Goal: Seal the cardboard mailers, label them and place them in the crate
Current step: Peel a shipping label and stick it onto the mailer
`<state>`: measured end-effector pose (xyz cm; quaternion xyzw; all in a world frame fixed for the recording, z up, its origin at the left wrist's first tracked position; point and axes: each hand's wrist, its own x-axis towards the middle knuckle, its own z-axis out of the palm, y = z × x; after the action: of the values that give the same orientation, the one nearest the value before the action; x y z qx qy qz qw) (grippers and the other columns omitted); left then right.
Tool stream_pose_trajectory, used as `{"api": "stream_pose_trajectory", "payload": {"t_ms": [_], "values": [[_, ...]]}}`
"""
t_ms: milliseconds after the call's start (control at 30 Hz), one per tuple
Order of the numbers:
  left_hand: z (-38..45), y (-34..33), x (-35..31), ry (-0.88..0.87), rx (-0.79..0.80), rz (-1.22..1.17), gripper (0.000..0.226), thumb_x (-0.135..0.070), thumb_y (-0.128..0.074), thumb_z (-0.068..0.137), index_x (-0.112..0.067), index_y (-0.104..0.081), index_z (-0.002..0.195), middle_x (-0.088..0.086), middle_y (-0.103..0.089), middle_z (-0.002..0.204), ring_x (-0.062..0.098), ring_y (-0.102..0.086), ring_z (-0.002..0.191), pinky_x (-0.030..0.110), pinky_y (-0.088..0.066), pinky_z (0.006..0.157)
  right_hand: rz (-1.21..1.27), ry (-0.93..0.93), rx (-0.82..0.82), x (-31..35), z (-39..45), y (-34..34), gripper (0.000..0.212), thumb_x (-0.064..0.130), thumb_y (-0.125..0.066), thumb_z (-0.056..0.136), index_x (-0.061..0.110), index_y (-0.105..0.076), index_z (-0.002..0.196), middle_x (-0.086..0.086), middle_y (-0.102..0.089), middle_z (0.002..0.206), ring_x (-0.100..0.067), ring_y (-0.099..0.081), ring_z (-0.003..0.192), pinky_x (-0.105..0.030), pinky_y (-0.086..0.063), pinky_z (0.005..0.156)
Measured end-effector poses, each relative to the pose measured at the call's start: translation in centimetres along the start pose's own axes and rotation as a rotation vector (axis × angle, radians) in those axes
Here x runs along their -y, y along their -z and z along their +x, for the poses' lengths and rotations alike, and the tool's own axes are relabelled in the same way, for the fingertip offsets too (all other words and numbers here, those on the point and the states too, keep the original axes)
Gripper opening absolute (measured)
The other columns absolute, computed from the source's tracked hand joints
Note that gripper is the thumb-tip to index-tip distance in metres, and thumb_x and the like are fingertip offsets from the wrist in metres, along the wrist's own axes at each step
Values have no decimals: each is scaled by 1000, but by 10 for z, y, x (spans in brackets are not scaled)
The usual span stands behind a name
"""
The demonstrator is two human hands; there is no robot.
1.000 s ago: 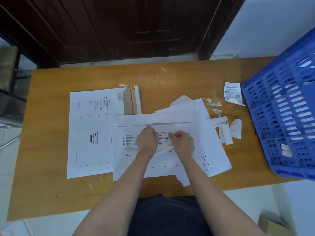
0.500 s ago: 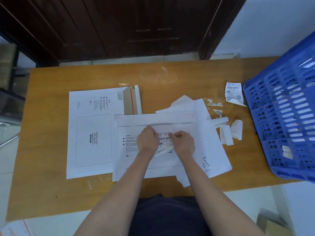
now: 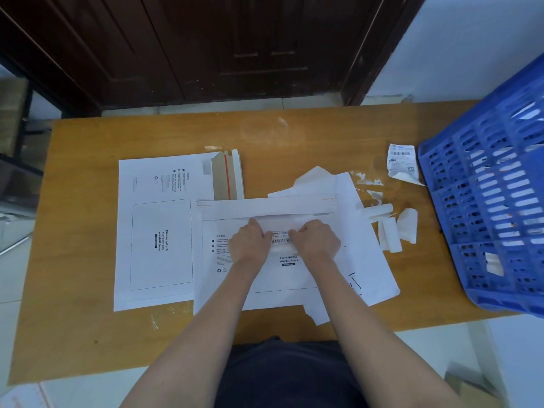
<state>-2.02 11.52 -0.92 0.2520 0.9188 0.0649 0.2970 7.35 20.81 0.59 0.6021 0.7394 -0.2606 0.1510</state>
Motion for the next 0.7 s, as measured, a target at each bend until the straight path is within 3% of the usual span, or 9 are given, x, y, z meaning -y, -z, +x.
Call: {"api": "stream_pose_trajectory", "payload": {"t_ms": [100,267,367,533,700], "values": [[1,-1,2,-3,-2,-19,32,-42,-50,95,-11,-54,101,8,-66,96,29,-64,88,36,-52,73,-104,25,-8,2,1,5,26,42,-57,82,17,-66,82,1,-67,80,-20,-61,70,-22,-37,57],[2,0,2,17,20,-63,29,-42,-51,93,-13,-54,99,6,-68,92,27,-66,85,35,-53,74,-117,-39,53,-15,3,10,60,75,-49,75,17,-63,76,1,-67,71,-18,-64,68,-24,-38,57],[3,2,0,47,59,-96,31,-44,-55,90,-14,-55,100,5,-68,96,26,-66,89,34,-52,76,-137,11,21,-15,-2,7,60,75,-49,76,16,-58,79,2,-60,73,-20,-60,70,-24,-35,57],[1,6,-5,51,80,-13,61,-67,-59,80,-12,-53,108,6,-65,100,27,-64,94,32,-47,70,-185,27,-3,-5,-11,4,70,86,-48,66,18,-52,82,4,-52,69,-18,-53,66,-25,-37,59],[-1,5,-6,55,66,14,57,-61,-59,83,-13,-51,110,6,-65,104,27,-64,95,34,-51,74,-117,-25,18,-7,-5,4,66,83,-53,66,18,-56,77,4,-57,69,-15,-53,61,-23,-34,55]]}}
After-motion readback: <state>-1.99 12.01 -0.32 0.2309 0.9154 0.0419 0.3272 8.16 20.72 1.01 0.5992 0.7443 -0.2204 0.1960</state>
